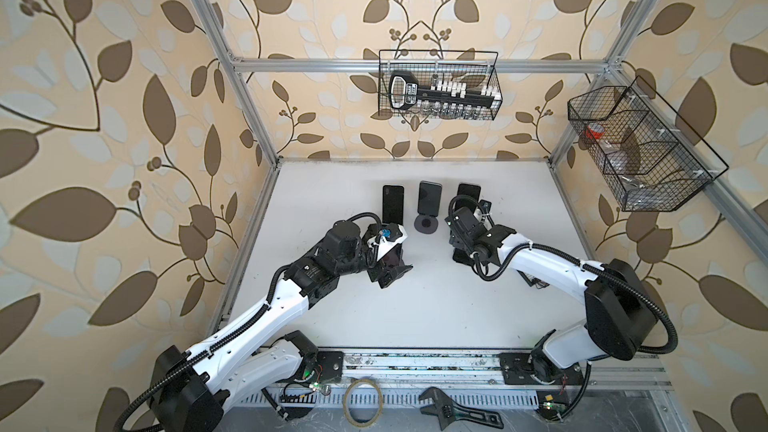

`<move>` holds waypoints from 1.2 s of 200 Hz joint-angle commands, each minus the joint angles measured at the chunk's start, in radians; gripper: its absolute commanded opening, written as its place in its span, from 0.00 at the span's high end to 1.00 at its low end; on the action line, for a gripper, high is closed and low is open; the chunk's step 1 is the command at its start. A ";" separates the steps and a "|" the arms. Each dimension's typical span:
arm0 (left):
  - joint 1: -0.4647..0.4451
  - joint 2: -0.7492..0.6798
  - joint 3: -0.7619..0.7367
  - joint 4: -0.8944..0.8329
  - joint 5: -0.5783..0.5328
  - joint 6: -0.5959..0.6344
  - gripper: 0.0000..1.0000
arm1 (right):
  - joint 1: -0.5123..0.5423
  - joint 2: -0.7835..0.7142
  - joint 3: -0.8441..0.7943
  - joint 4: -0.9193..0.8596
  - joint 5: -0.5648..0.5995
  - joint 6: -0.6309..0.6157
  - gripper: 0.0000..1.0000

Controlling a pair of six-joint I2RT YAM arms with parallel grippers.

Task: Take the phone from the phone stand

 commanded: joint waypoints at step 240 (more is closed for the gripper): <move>-0.019 -0.004 0.022 0.004 -0.011 0.026 0.02 | -0.004 -0.097 -0.031 0.023 -0.020 -0.091 0.30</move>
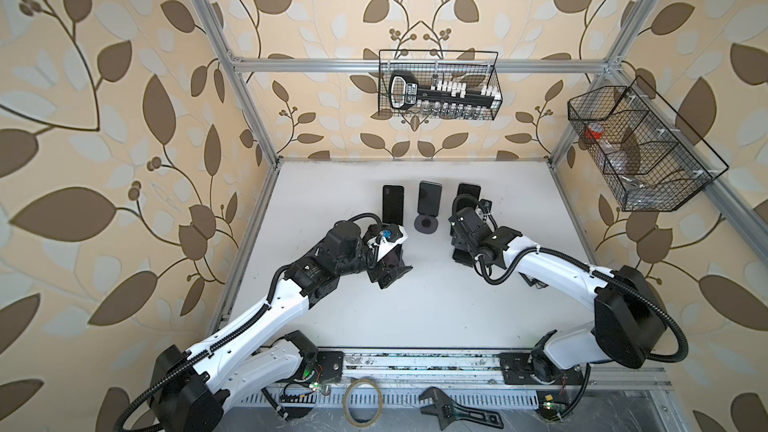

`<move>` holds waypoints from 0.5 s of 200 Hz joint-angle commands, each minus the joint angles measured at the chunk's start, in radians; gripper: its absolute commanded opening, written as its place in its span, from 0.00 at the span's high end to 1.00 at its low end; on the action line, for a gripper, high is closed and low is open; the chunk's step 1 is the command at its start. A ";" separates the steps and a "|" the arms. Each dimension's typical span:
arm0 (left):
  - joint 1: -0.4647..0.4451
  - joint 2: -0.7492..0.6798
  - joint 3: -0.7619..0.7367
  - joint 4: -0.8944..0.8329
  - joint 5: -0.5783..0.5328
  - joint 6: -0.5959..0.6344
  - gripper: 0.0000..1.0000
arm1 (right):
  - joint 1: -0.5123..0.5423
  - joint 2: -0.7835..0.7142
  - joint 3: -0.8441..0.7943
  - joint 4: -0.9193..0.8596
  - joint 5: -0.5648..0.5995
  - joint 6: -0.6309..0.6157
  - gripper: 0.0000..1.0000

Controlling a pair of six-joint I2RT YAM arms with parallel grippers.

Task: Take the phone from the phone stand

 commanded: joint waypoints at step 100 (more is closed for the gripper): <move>-0.012 -0.002 0.016 0.021 -0.015 0.022 0.02 | -0.003 -0.075 -0.012 0.012 -0.020 -0.063 0.31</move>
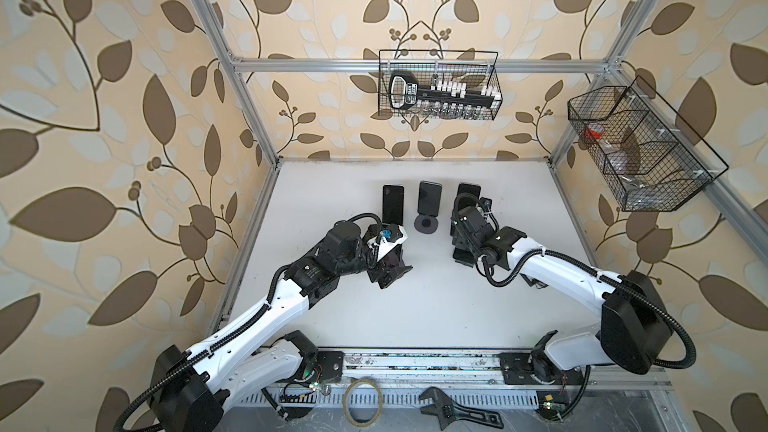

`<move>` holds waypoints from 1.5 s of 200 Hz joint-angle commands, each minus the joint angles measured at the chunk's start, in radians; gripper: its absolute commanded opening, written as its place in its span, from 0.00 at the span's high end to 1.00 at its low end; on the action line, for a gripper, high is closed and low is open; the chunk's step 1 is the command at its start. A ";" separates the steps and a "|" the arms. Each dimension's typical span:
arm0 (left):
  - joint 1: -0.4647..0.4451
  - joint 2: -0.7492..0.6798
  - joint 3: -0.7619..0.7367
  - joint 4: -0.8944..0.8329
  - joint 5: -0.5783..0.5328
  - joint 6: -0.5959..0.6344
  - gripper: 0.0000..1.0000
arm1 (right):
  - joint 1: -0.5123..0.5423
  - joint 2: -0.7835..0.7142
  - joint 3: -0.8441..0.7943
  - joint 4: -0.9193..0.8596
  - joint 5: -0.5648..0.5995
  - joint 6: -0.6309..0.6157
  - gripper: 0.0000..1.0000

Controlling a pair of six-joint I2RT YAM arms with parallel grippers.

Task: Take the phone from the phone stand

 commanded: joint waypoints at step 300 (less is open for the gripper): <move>-0.012 -0.020 0.020 0.005 -0.035 0.038 0.02 | -0.004 -0.081 -0.008 0.014 -0.058 -0.104 0.34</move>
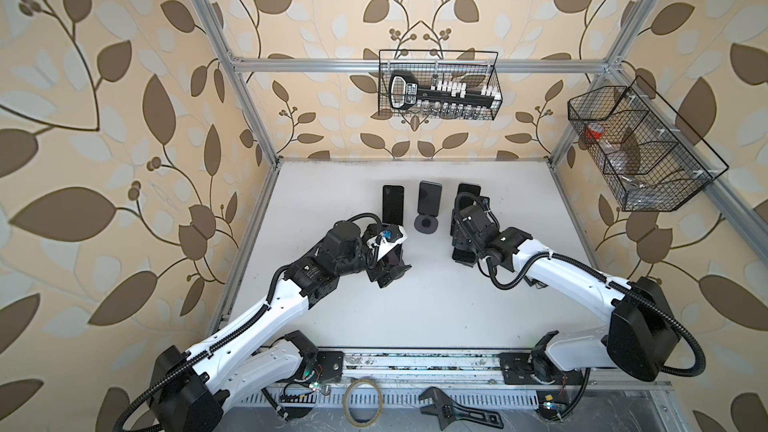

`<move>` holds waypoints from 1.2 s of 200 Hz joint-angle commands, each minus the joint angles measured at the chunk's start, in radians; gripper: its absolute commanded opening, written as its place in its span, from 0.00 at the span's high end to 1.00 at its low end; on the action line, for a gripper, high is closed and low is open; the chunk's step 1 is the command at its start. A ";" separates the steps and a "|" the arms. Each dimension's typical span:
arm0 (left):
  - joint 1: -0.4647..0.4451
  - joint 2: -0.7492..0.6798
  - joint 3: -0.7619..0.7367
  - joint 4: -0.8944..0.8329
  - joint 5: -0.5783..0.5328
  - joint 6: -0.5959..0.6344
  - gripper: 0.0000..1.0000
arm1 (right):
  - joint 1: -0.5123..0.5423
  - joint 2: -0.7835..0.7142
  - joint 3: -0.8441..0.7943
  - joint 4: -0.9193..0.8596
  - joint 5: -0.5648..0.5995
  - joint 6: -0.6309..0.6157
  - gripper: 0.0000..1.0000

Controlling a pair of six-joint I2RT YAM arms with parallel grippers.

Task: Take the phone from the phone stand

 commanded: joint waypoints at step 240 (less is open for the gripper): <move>-0.014 0.012 0.021 0.008 0.000 0.008 0.02 | -0.002 -0.114 -0.056 0.033 -0.140 -0.034 0.35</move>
